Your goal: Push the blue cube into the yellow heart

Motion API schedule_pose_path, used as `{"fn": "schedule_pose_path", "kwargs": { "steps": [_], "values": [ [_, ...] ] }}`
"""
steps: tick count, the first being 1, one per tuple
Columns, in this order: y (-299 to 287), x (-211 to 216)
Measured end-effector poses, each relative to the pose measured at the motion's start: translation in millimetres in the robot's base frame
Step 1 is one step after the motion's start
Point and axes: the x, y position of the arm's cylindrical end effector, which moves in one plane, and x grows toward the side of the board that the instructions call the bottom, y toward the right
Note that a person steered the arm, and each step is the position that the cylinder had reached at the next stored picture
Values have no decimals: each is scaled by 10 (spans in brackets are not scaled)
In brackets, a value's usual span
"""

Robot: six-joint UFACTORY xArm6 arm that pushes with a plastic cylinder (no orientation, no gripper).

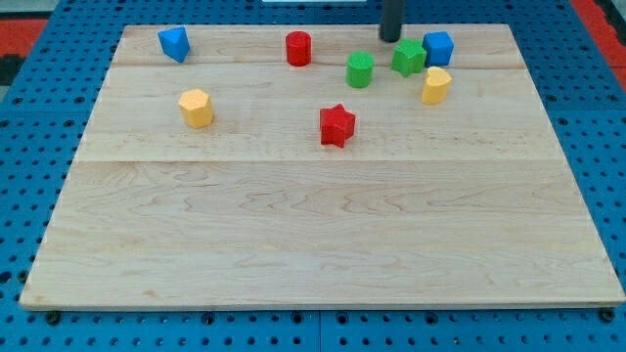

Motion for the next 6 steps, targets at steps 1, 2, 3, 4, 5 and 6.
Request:
{"fn": "schedule_pose_path", "kwargs": {
  "steps": [1, 2, 3, 4, 5, 6],
  "values": [
    [361, -12],
    [552, 368],
    [399, 606],
    [295, 1146],
    [382, 896],
    [444, 326]
  ]
}}
